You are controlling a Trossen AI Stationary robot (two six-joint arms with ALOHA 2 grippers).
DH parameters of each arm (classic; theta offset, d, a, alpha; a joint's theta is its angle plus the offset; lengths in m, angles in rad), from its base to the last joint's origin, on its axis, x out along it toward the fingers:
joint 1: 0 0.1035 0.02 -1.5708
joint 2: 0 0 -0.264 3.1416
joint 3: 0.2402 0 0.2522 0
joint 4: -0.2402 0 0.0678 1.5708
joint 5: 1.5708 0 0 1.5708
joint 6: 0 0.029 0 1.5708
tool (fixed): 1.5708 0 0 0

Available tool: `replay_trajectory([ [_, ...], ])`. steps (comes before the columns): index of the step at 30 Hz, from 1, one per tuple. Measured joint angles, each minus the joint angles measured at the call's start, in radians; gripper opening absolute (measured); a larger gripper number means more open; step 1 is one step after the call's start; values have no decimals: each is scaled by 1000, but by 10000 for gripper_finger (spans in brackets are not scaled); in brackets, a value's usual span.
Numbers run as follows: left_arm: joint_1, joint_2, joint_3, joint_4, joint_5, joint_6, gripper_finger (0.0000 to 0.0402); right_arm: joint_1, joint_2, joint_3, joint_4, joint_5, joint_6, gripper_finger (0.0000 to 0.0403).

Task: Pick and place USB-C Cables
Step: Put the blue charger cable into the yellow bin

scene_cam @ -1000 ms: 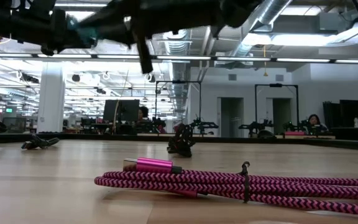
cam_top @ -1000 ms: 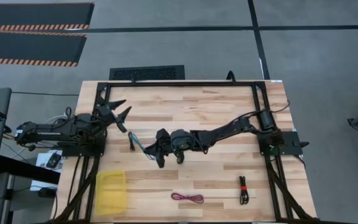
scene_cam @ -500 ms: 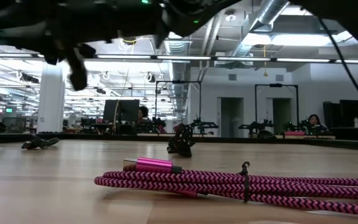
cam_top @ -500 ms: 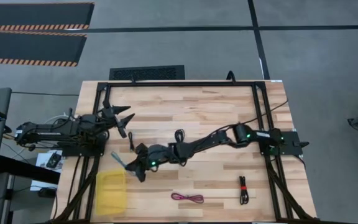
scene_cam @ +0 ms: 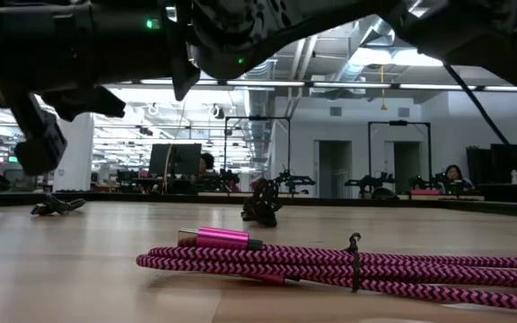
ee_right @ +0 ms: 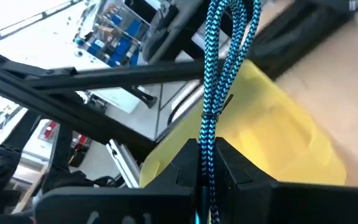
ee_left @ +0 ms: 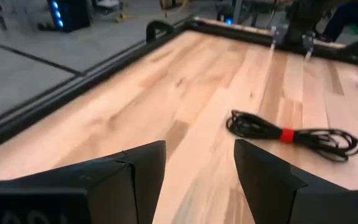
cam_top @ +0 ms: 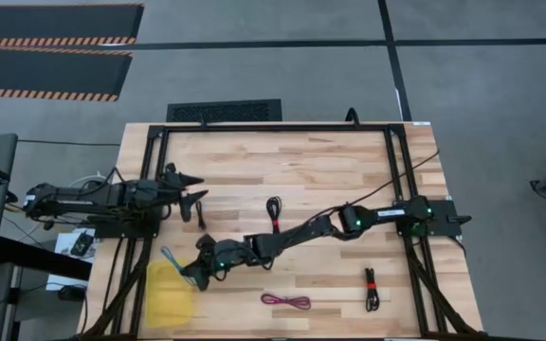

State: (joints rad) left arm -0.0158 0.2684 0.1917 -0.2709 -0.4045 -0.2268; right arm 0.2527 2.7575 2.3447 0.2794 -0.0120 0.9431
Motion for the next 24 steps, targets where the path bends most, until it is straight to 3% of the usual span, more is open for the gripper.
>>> replay_trajectory([
  [12, -50, 0, 0, -10, -28, -6, 182, 26, -3, 1, -22, 18, -10, 42],
  [24, -50, 0, 0, -8, -29, -12, 182, 16, -3, 0, 41, -10, -50, 127],
])
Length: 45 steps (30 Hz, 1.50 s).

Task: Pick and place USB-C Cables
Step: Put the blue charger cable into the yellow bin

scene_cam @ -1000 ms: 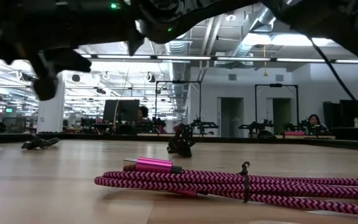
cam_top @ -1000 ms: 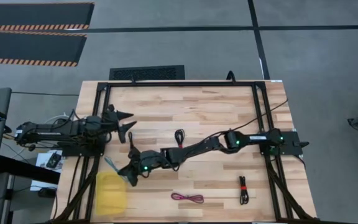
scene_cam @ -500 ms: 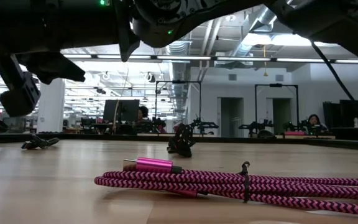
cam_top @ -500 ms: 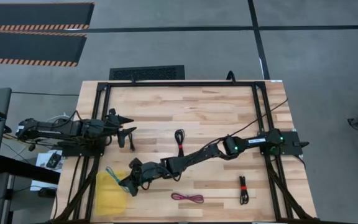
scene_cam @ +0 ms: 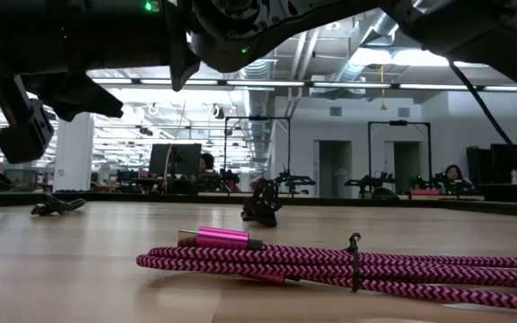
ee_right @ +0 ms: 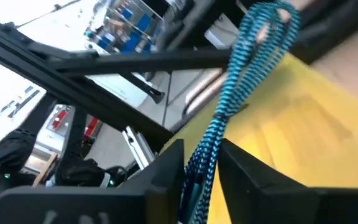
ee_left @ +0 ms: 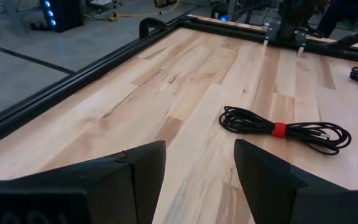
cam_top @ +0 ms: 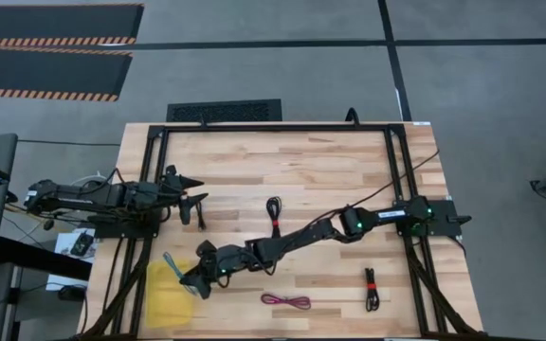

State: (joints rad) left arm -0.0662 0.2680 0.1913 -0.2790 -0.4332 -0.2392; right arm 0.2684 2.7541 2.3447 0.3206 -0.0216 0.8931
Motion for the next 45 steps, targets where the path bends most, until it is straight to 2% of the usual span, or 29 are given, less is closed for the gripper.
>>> replay_trajectory([
  [6, 0, 0, 0, 0, 0, -10, 182, -1, 0, 0, 48, -5, -42, 186],
  [11, 0, 0, 0, 0, 0, -11, 182, 0, 0, 0, 46, -58, -102, 219],
  [18, 0, 0, 0, 0, 0, -11, 182, 0, 0, 0, 46, -109, -154, 216],
  [27, 0, 0, 0, 0, 4, -20, 182, -11, 0, 0, -1, -111, 22, 216],
  [34, 0, 0, 0, -1, 6, -21, 182, -10, 0, 0, -6, -216, 124, 230],
  [39, 0, 0, 0, -1, 6, -35, 182, -11, 0, 0, -25, -223, 133, 230],
  [45, 0, 0, 0, -3, 6, -35, 182, -24, 0, 0, -46, -206, 244, 230],
])
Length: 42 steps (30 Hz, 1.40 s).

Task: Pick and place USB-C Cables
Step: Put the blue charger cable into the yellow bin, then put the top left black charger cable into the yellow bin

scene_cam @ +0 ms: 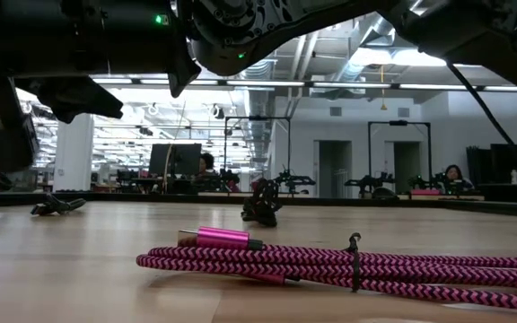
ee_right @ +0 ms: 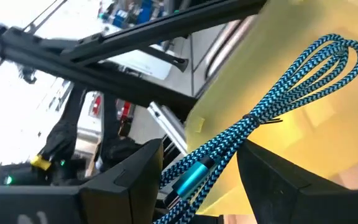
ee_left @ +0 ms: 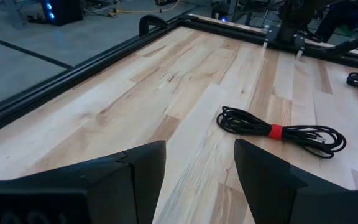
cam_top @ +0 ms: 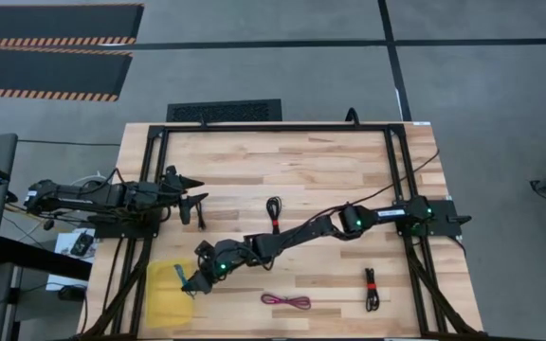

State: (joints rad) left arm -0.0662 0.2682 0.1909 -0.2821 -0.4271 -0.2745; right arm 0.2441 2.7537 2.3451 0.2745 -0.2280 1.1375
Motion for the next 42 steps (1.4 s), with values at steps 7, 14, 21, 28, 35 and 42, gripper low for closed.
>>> replay_trajectory([
  [7, 0, 0, 0, -6, 0, 0, 182, -3, 0, 0, -3, 6, -61, 230],
  [14, 0, 0, 0, -8, -1, -4, 182, 0, 0, 0, -5, 15, -92, 244],
  [21, 0, 0, 0, -22, -1, -15, 182, 0, -1, 0, 182, -25, -172, 265],
  [28, 0, 0, 0, -29, 2, -22, 182, -13, -6, 0, 124, -66, -205, 265],
  [35, 0, 0, 0, -62, 5, -37, 182, -66, -7, 0, 0, -60, -210, 265],
  [42, 0, 0, 0, -90, 5, -37, 182, -96, -74, 0, -324, 105, -346, 265],
])
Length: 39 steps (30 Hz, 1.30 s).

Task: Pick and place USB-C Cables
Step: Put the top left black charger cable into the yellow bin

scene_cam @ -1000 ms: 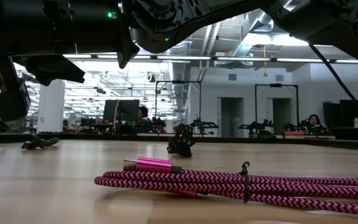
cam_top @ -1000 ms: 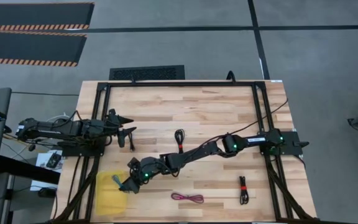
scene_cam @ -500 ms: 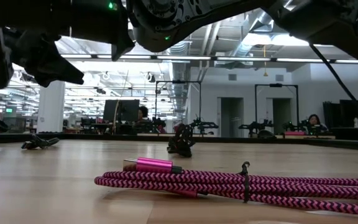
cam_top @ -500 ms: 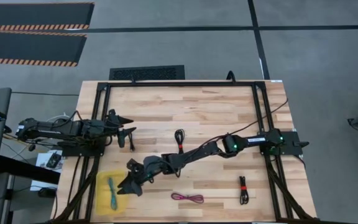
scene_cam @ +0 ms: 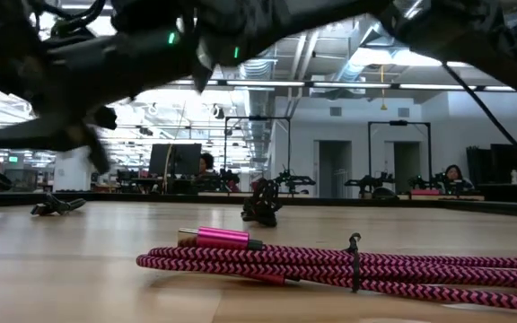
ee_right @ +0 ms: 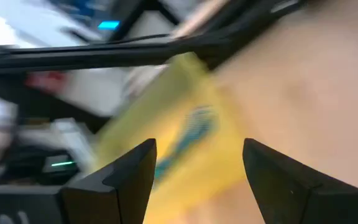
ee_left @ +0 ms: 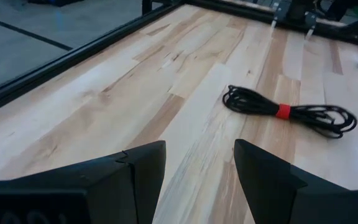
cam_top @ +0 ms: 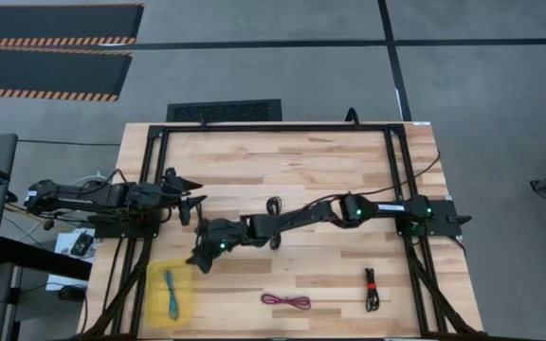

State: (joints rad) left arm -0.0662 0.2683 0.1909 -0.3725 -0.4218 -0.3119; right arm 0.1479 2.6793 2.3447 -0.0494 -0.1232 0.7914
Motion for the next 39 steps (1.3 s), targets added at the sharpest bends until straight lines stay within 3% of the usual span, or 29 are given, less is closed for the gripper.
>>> replay_trajectory([
  [6, 0, 0, 0, -41, -1, -11, 182, 2, -139, 1, -351, 347, -160, 265],
  [10, 0, 0, 0, -38, -2, -22, 182, -3, -164, 2, -470, 511, -118, 265],
  [13, 0, 0, 0, -34, -2, -30, 182, -23, -122, 2, -438, 487, -55, 264],
  [20, 0, 0, 0, -10, -13, -33, 182, -30, 50, 0, -113, 407, -35, 264],
  [30, 0, 0, 0, -2, -35, 1, 182, -22, 119, 3, -72, 561, -211, 255],
  [34, 0, 0, 0, -3, -35, 1, 182, -22, 120, 3, -86, 585, -250, 216],
  [39, 0, 0, 0, -4, -34, 1, 182, -27, 120, 3, -116, 583, -250, 108],
])
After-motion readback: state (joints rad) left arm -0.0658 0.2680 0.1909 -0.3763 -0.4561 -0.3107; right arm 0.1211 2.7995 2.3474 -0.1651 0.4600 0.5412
